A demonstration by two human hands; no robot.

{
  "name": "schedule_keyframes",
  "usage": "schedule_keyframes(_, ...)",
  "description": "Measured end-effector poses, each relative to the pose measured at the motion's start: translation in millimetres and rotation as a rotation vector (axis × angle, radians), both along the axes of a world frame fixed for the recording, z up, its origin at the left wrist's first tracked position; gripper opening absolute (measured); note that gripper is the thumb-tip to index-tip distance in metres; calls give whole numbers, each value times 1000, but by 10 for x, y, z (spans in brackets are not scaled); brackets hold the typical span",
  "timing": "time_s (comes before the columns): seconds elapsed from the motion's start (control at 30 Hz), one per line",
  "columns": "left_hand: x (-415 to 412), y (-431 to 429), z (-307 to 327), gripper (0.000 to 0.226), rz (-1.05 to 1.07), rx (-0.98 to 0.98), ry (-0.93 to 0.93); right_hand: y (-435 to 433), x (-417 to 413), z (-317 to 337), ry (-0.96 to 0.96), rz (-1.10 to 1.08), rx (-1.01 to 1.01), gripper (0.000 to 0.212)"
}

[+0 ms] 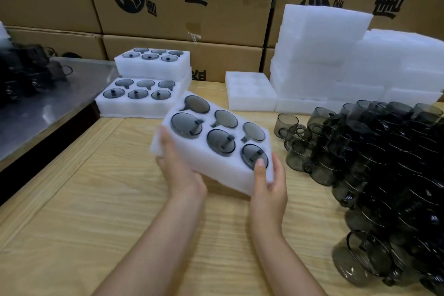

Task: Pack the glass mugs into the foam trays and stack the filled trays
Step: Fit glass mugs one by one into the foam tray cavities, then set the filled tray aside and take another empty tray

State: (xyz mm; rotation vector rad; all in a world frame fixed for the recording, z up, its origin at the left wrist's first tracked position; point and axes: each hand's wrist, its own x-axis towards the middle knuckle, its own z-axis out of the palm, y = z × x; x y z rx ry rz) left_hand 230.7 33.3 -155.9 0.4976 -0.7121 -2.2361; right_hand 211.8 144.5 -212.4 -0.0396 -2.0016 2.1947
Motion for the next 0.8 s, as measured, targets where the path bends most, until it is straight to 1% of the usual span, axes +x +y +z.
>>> schedule_keyframes(0.07, -78, 195, -82, 58, 6, 21, -177, 48, -28, -21, 3, -19, 57, 48)
schedule_keyframes(0.13, -150, 198, -113, 58, 28, 41, -251, 55, -17, -16, 47, 13, 111, 50)
schedule_keyframes(0.2, -227, 29, -54, 53, 71, 50, -226, 10, 53, 21, 140, 99, 120, 52)
schedule_keyframes(0.27, -300, -223, 48, 50, 117, 23, -191, -42, 126, 40, 224, 164, 173, 56)
schedule_keyframes(0.37, -440, -743, 213, 59, 132, 35, -185, -62, 147, 16, 304, 219, 289, 56)
schedule_keyframes(0.43, -545, -1120, 346, 67, 135, 41, -198, -55, 133, 20, 306, 293, 321, 59)
schedule_keyframes(0.53, -692, -1571, 479, 73, 251, 92, -276, -56, 134, 21, 301, 373, 368, 64)
schedule_keyframes(0.63, -820, -1899, 523, 70, 320, 109, -356, -75, 118, -1, 299, 368, 397, 61)
schedule_keyframes(0.73, -951, -2149, 529, 69, 325, 94, -376, -90, 99, -17, 294, 358, 436, 69)
schedule_keyframes(0.8, -1053, -2277, 510, 71, 317, 91, -384, -124, 104, -27, 270, 351, 467, 69)
